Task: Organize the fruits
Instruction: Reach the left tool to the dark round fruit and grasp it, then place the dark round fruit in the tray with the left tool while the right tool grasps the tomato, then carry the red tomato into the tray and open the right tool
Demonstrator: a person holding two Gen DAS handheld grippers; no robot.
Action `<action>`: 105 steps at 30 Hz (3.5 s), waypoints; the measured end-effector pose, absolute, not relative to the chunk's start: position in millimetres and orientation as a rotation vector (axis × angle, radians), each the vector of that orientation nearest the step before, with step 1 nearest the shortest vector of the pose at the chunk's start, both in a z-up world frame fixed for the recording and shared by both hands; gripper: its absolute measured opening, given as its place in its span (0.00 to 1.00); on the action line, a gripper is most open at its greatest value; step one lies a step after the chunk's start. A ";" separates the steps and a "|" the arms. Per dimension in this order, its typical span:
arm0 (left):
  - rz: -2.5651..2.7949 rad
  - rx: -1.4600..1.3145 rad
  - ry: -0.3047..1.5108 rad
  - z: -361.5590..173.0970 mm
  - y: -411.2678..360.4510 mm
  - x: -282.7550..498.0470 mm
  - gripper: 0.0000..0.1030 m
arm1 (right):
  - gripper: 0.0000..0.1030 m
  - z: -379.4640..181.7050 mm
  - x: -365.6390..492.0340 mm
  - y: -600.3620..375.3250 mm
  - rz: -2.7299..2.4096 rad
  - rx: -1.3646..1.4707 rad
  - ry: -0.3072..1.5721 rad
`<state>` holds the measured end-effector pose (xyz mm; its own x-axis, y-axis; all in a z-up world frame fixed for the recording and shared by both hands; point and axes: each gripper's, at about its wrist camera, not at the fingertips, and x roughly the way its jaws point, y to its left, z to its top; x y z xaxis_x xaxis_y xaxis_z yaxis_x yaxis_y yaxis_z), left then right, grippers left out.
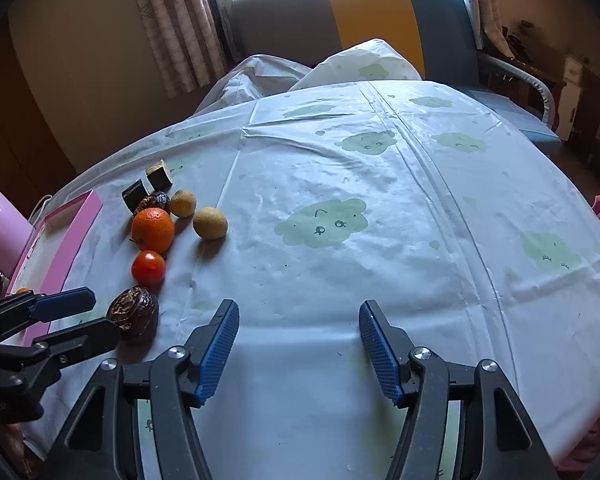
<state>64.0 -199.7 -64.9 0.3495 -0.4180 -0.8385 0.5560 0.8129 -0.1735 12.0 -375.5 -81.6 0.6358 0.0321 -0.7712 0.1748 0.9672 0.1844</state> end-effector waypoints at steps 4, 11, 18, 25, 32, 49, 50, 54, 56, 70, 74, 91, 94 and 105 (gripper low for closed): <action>-0.610 0.204 1.045 -77.9 -212.9 69.2 0.46 | 0.64 -83.6 10.3 -377.3 -0.060 0.261 0.871; -0.591 0.176 1.002 -77.0 -200.3 67.4 0.41 | 0.70 -85.9 9.1 -378.0 -0.047 0.290 0.857; -0.487 0.169 0.949 -77.3 -157.9 55.0 0.41 | 0.93 -87.8 12.4 -367.0 0.001 0.267 0.850; -0.492 0.161 0.887 -87.4 -142.4 47.8 0.42 | 0.71 -76.5 15.2 -346.8 -0.015 0.240 0.832; -0.493 0.141 0.881 -88.8 -141.7 47.7 0.42 | 0.42 -68.2 41.7 -301.5 0.144 0.171 0.842; -0.530 0.030 0.896 -65.0 -122.0 42.3 0.41 | 0.27 -94.3 72.0 -276.0 0.168 0.088 0.874; -0.535 0.016 0.890 -59.0 -118.7 40.9 0.41 | 0.27 -94.7 71.9 -275.5 0.168 0.086 0.874; -0.510 -0.033 0.847 -30.6 -98.2 42.7 0.41 | 0.27 -95.3 72.1 -275.1 0.167 0.080 0.875; -0.463 -0.044 0.826 -19.3 -82.5 49.7 0.41 | 0.27 -95.3 72.1 -274.7 0.167 0.082 0.875; -0.119 -0.186 0.931 -39.2 32.0 127.0 0.55 | 0.27 -95.8 71.7 -274.1 0.167 0.080 0.874; -0.097 -0.185 0.916 -37.0 32.7 114.5 0.58 | 0.27 -95.7 71.5 -273.9 0.166 0.077 0.874; -0.038 -0.087 0.859 -26.5 29.5 45.1 0.58 | 0.27 -83.4 55.7 -254.6 0.162 0.031 0.891; -0.035 -0.080 0.853 -26.0 30.5 40.4 0.58 | 0.27 -75.0 46.8 -243.9 0.199 0.047 0.875; -0.008 -0.093 0.832 -24.6 47.4 28.5 0.59 | 0.27 -38.3 29.4 -164.5 0.448 -0.011 0.816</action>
